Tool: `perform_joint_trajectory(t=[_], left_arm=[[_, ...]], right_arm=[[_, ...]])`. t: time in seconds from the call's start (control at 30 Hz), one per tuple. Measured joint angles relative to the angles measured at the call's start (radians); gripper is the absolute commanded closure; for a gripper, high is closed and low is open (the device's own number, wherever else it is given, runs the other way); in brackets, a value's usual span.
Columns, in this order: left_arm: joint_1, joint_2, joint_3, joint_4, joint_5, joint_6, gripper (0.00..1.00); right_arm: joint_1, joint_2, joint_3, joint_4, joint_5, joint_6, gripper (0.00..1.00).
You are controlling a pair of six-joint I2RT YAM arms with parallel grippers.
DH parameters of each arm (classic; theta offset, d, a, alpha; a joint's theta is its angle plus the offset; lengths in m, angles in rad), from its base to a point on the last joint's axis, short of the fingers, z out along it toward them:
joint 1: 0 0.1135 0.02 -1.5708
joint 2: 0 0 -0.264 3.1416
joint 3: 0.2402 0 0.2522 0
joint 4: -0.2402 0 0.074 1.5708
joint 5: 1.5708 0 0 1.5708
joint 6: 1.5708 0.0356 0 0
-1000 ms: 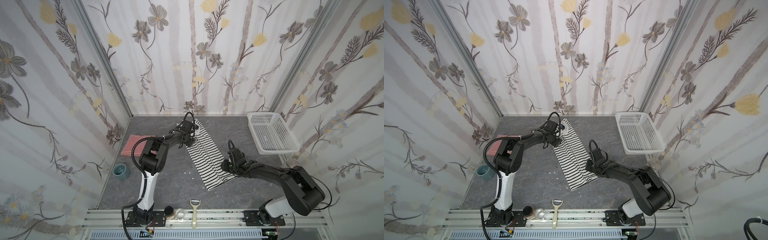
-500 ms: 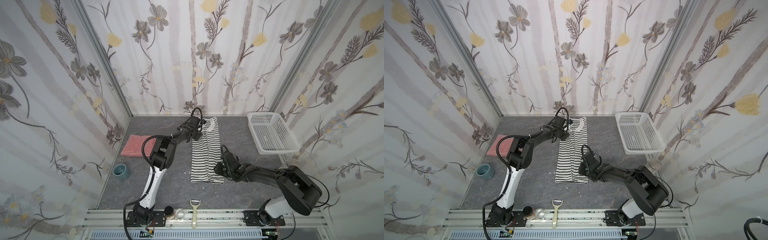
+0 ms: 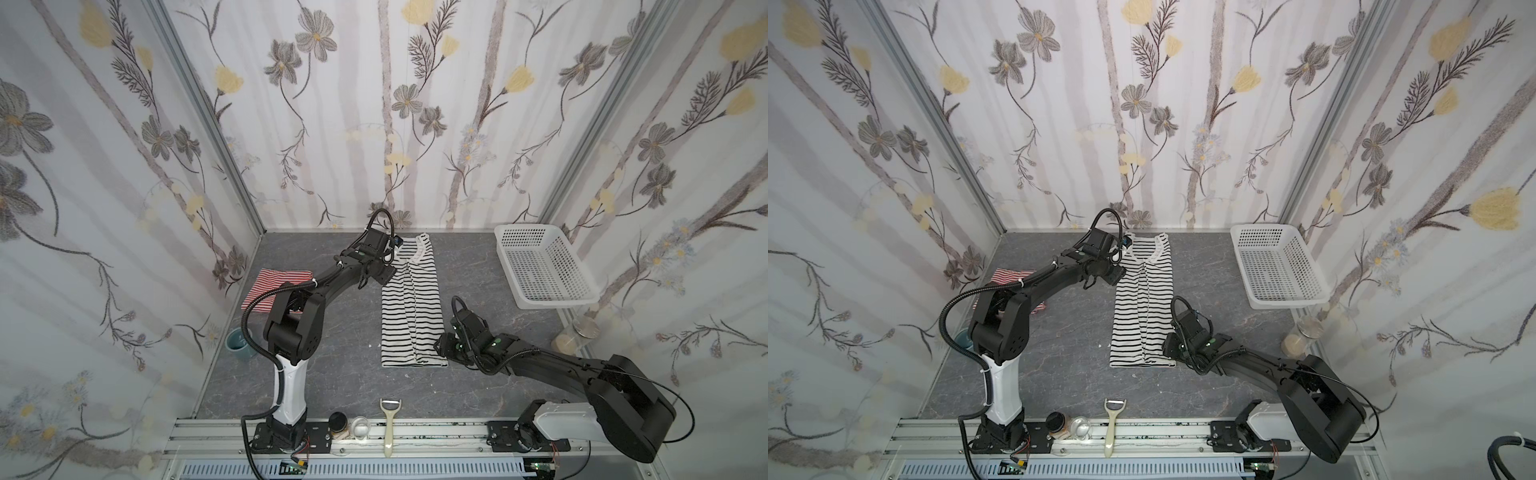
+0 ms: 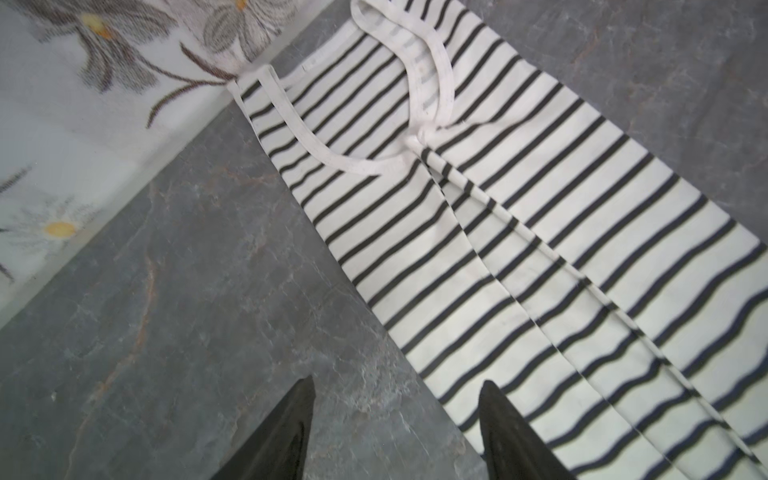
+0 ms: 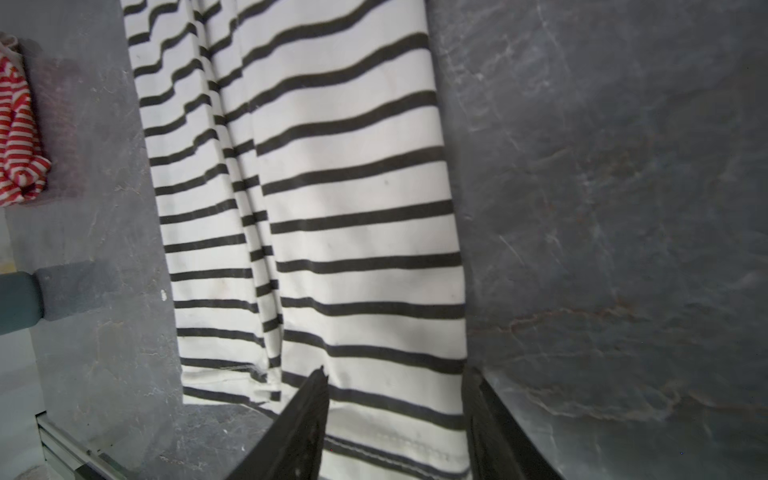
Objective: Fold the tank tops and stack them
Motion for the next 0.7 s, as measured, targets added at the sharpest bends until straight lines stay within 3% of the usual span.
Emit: perform_joint_trajectory(t=[0.17, 0.4, 0.6, 0.7], left_arm=[[-0.005, -0.121, -0.192, -0.007, 0.059, -0.006, 0.33], [-0.023, -0.217, -0.39, -0.01, 0.129, -0.009, 0.33], [-0.045, -0.279, -0.486, -0.006, 0.186, 0.008, 0.33], [-0.064, -0.297, -0.519, -0.005, 0.212, 0.023, 0.34]], right_arm=[[0.022, -0.056, -0.066, 0.006, -0.018, 0.04, 0.47], [0.116, 0.002, -0.06, 0.1, -0.029, 0.094, 0.51], [0.127, -0.002, -0.072, 0.11, -0.032, 0.127, 0.62], [0.113, -0.01, -0.079, 0.099, -0.017, 0.133, 0.74]])
